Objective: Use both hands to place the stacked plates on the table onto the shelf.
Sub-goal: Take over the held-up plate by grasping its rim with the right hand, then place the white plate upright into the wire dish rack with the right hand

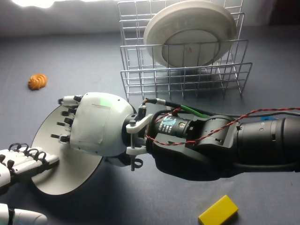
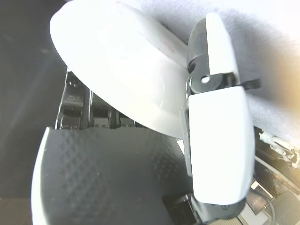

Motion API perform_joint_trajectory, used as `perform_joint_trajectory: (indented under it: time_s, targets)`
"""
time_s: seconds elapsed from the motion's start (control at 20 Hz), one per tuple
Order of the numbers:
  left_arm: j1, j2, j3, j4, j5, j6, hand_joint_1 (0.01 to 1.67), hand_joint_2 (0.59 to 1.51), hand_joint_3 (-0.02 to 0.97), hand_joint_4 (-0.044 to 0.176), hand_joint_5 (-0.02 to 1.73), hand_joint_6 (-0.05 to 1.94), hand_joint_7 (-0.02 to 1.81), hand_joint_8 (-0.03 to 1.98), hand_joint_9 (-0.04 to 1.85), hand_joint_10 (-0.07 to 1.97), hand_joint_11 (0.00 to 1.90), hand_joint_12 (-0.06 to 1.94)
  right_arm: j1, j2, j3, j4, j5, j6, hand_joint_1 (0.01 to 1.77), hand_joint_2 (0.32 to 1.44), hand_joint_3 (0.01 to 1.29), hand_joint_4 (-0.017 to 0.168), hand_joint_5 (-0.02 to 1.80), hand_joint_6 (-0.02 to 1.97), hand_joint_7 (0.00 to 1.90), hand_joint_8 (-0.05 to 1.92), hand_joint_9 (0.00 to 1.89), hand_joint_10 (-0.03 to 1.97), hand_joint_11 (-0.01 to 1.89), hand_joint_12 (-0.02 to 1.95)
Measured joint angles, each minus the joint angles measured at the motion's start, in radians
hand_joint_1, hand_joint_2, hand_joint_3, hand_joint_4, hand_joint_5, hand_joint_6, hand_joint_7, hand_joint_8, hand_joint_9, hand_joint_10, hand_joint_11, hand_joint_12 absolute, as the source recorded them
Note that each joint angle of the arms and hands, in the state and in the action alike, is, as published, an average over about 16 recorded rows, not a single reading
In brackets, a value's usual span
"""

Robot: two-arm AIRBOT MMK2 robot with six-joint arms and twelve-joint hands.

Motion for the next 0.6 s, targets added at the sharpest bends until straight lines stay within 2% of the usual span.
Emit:
perform_joint_trajectory:
  time_s: [0.35,0.6]
  targets:
    - [-0.007,0.0,0.01,0.014,-0.014,-0.003,0.01,1.105,0.015,-0.006,-0.02,-0.04,0.01,-0.01,-0.02,-0.05,0.02,-0.01,0.003,0.032,-0.035,-0.007,0.006,-0.004,1.07,1.01,0.01,-0.008,0.74,0.36,0.9,0.31,1.07,0.09,0.79,1.01]
    - [-0.035,0.0,0.036,0.05,-0.03,-0.004,0.01,1.108,0.015,-0.002,-0.01,-0.03,0.01,-0.01,-0.02,-0.05,0.02,-0.01,0.004,0.084,-0.094,-0.008,0.015,-0.004,1.09,0.99,0.01,-0.012,0.82,0.54,1.02,0.5,1.27,0.08,1.0,0.95]
